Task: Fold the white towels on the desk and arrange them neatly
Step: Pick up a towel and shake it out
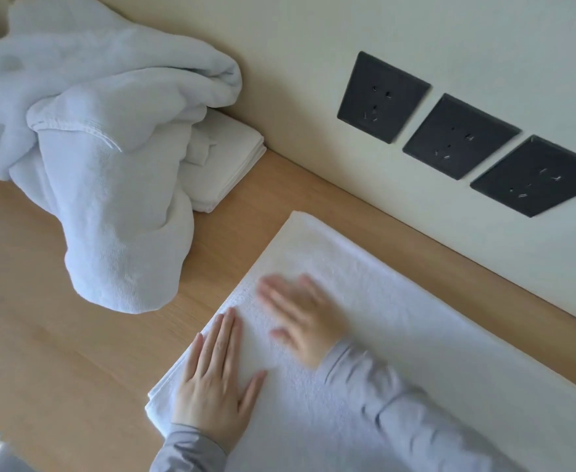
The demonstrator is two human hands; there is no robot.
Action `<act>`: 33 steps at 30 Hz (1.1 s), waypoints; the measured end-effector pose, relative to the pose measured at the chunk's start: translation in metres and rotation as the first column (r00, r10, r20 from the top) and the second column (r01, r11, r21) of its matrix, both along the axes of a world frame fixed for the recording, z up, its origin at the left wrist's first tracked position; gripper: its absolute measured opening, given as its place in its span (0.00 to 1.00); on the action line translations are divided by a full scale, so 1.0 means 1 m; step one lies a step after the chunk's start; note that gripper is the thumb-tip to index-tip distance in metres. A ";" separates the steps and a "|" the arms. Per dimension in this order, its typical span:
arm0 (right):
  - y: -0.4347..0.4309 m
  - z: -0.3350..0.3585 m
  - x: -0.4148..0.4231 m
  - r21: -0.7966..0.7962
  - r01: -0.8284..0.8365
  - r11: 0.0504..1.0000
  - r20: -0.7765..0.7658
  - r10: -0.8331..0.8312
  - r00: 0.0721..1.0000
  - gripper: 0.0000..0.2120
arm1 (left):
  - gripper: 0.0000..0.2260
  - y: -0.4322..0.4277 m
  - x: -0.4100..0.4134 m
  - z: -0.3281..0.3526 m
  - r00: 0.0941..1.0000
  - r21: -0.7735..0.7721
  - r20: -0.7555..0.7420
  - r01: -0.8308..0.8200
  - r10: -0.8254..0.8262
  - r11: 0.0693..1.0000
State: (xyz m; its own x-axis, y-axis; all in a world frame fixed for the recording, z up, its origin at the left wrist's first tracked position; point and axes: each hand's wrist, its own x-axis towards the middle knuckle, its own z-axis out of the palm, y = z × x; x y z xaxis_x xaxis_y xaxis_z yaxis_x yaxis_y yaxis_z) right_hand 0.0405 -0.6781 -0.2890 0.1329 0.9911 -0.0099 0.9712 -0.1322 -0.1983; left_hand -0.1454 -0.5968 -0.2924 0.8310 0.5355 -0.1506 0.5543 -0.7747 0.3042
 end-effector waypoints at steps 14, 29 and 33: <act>-0.019 0.008 -0.053 0.063 0.276 0.959 -0.103 -0.269 0.958 0.25 | 0.35 -0.002 0.004 0.006 0.998 0.056 -0.056 -0.010 0.013 0.998; -0.154 0.002 0.069 -0.126 0.718 0.685 0.113 -0.709 0.696 0.31 | 0.33 -0.020 0.007 0.004 0.999 0.145 0.012 -0.053 0.052 0.988; -0.142 0.001 -0.041 0.060 0.527 0.848 0.020 -0.529 0.849 0.24 | 0.28 -0.088 0.025 0.016 0.994 0.073 0.100 0.041 -0.049 0.996</act>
